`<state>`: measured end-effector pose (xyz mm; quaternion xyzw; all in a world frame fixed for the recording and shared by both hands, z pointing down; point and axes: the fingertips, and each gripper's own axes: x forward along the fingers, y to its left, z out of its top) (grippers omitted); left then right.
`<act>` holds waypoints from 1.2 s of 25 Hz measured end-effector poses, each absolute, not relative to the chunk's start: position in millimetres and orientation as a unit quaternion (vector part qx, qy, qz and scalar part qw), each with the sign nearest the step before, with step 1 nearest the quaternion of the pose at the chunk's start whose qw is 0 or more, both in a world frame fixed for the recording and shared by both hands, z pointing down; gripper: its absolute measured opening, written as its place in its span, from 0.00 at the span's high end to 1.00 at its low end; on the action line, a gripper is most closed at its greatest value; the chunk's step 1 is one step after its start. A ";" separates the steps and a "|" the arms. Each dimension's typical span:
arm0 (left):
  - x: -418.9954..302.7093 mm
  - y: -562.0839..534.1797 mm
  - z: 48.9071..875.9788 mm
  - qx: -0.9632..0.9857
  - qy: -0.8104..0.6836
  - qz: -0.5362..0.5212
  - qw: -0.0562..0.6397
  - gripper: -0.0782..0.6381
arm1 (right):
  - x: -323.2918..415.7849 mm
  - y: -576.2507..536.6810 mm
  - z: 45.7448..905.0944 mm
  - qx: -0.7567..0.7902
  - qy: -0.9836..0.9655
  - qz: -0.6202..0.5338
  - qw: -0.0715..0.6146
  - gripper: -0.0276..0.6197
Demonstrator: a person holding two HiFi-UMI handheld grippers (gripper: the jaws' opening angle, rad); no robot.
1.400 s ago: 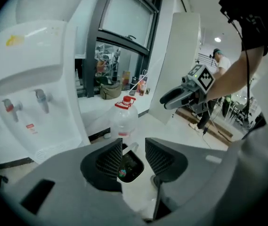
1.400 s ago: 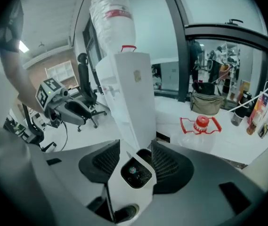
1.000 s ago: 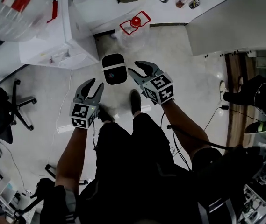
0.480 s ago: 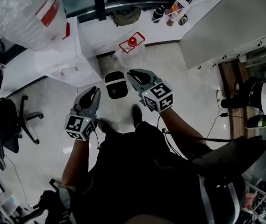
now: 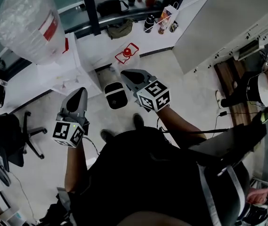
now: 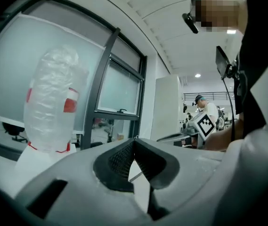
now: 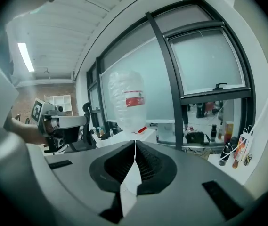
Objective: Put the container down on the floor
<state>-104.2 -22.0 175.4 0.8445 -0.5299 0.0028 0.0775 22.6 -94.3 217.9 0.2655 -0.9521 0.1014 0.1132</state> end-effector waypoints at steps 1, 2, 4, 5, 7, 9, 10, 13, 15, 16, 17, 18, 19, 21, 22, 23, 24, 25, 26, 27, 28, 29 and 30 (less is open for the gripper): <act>-106.3 -23.8 173.1 0.839 -0.539 0.007 0.076 0.88 | 21.1 -95.8 211.4 0.264 -0.953 0.097 0.112 0.94; -108.9 -24.2 172.3 0.832 -0.549 0.010 0.079 0.88 | 19.3 -96.8 205.1 0.262 -0.955 0.095 0.107 0.94; -112.0 -22.3 171.4 0.820 -0.565 0.012 0.087 0.88 | 18.6 -98.3 193.4 0.261 -0.956 0.095 0.096 0.94; -111.3 -21.5 171.0 0.817 -0.569 0.011 0.090 0.88 | 20.5 -99.4 188.4 0.264 -0.956 0.094 0.092 0.94; -108.1 -21.4 171.3 0.816 -0.570 0.009 0.096 0.88 | 24.8 -101.1 181.4 0.271 -0.954 0.090 0.088 0.94; -106.1 -22.2 171.7 0.817 -0.568 0.008 0.098 0.88 | 25.4 -100.7 179.1 0.272 -0.954 0.087 0.088 0.94; -106.7 -22.7 171.4 0.815 -0.571 0.007 0.096 0.88 | 24.7 -99.9 179.2 0.271 -0.955 0.087 0.089 0.95; -114.8 -26.6 170.4 0.802 -0.591 0.007 0.089 0.88 | 23.9 -97.5 178.8 0.266 -0.955 0.095 0.088 0.95; -119.0 -30.3 170.0 0.795 -0.599 0.008 0.096 0.88 | 25.0 -97.3 177.2 0.266 -0.955 0.092 0.090 0.95; -119.2 -31.4 169.2 0.794 -0.599 0.008 0.098 0.88 | 25.6 -97.7 176.2 0.267 -0.955 0.090 0.091 0.95; -118.3 -31.8 168.1 0.794 -0.599 0.010 0.099 0.88 | 26.0 -98.3 175.0 0.268 -0.955 0.088 0.090 0.95; -116.9 -31.4 167.1 0.795 -0.599 0.011 0.097 0.88 | 26.1 -98.6 173.7 0.268 -0.955 0.087 0.089 0.95; -115.6 -30.8 166.4 0.795 -0.599 0.011 0.097 0.88 | 26.1 -98.6 172.2 0.268 -0.956 0.086 0.086 0.95; -113.9 -30.8 167.2 0.794 -0.600 0.008 0.100 0.88 | 26.0 -98.3 169.5 0.266 -0.957 0.084 0.083 0.95; -114.1 -31.3 168.8 0.792 -0.601 0.007 0.104 0.88 | 25.4 -98.3 169.2 0.265 -0.957 0.082 0.083 0.95; -114.9 -31.8 170.7 0.791 -0.602 0.006 0.108 0.88 | 24.6 -98.6 169.8 0.264 -0.957 0.081 0.084 0.95; -115.8 -32.4 172.3 0.790 -0.603 0.007 0.111 0.88 | 23.8 -99.1 170.7 0.264 -0.957 0.081 0.085 0.95; -116.3 -32.7 173.3 0.789 -0.604 0.008 0.112 0.88 | 23.5 -99.6 171.7 0.264 -0.957 0.081 0.085 0.95; -116.0 -32.7 173.9 0.788 -0.605 0.008 0.113 0.88 | 23.6 -99.8 172.5 0.265 -0.957 0.082 0.086 0.95; -115.2 -32.5 174.2 0.788 -0.604 0.008 0.114 0.88 | 24.0 -99.9 173.0 0.265 -0.957 0.083 0.086 0.95; -114.2 -32.7 174.1 0.789 -0.604 0.008 0.115 0.88 | 24.3 -100.4 173.0 0.266 -0.956 0.083 0.087 0.95; -113.5 -33.3 173.7 0.789 -0.603 0.007 0.116 0.88 | 24.5 -101.2 172.7 0.267 -0.956 0.082 0.089 0.95; -113.0 -34.2 173.2 0.790 -0.602 0.005 0.116 0.88 | 24.3 -102.1 172.5 0.268 -0.956 0.082 0.090 0.95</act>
